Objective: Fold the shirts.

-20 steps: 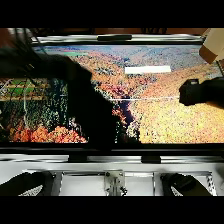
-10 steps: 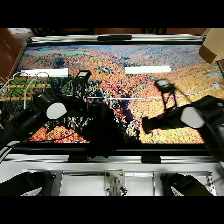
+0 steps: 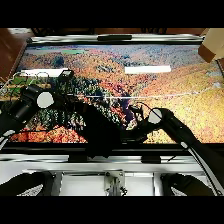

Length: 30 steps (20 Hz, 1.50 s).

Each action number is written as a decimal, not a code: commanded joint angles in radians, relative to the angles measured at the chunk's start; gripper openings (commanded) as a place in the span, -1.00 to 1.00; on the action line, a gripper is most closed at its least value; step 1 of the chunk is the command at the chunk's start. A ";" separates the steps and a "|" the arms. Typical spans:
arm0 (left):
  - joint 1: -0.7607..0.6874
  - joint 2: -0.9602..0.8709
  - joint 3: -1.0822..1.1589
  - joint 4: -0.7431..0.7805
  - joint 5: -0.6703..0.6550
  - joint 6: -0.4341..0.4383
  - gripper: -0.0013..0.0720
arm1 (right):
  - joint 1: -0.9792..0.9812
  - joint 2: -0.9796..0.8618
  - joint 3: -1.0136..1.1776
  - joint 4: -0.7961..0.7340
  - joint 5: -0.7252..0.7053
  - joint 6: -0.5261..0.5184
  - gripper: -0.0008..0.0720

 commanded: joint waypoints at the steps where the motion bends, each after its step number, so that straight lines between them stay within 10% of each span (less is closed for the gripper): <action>1: 0.030 -0.023 -0.009 0.050 0.018 0.014 -0.87 | 0.094 -0.085 -0.016 0.086 -0.198 0.000 0.83; 7: 0.029 -0.048 -0.009 0.050 0.074 0.014 -0.87 | 0.210 -0.164 -0.016 0.120 -0.362 0.013 0.83; 8: 0.029 -0.048 -0.009 0.050 0.079 0.014 -0.87 | 0.210 -0.169 -0.016 0.118 -0.379 0.014 0.41; 9: 0.030 -0.048 -0.009 0.050 0.079 0.014 -0.87 | 0.208 -0.168 -0.016 0.112 -0.394 0.017 -0.55; 10: 0.030 -0.048 -0.009 0.050 0.078 0.014 -0.87 | 0.200 -0.166 -0.013 0.111 -0.397 0.021 -0.78; 20: 0.013 0.230 0.326 0.027 0.026 0.122 -0.87 | 0.177 0.242 0.519 -0.661 0.014 -0.006 -0.78; 26: -0.041 0.512 0.447 -0.113 0.120 0.072 -0.87 | 0.178 0.488 0.781 -0.564 -0.206 0.143 -0.78; 30: -0.046 0.556 0.446 -0.111 0.001 0.069 -0.87 | 0.178 0.509 0.781 -0.546 -0.084 0.174 -0.78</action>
